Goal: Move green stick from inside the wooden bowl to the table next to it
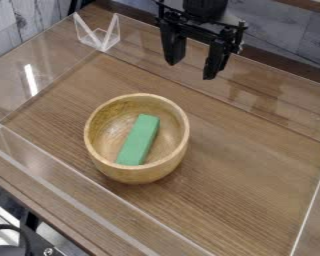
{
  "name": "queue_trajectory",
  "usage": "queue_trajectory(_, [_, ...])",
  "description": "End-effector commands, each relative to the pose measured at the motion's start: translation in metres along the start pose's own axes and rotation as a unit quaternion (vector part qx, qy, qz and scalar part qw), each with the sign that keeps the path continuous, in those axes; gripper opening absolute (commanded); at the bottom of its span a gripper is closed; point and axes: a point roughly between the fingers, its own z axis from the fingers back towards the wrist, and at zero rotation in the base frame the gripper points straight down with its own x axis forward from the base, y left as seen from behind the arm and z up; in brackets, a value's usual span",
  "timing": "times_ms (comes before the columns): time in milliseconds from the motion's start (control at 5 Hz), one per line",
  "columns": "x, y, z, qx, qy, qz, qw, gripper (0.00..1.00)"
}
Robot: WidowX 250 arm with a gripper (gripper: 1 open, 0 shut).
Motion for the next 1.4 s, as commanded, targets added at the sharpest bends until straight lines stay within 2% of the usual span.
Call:
queue_trajectory(0, [-0.009, 0.005, -0.006, 0.001, 0.006, 0.000, 1.0000, 1.00])
queue_trajectory(200, [-0.034, 0.014, -0.017, 0.001, 0.012, -0.007, 0.9999, 1.00])
queue_trajectory(400, [-0.053, 0.029, -0.022, 0.008, 0.001, -0.017, 0.9998, 1.00])
queue_trajectory(600, [-0.060, 0.043, -0.029, 0.011, -0.007, -0.022, 0.9997, 1.00])
queue_trajectory(800, [-0.065, 0.045, -0.041, 0.012, -0.018, -0.024, 0.9995, 1.00])
queue_trajectory(1200, [-0.066, 0.042, -0.056, 0.008, -0.042, -0.018, 0.9989, 1.00])
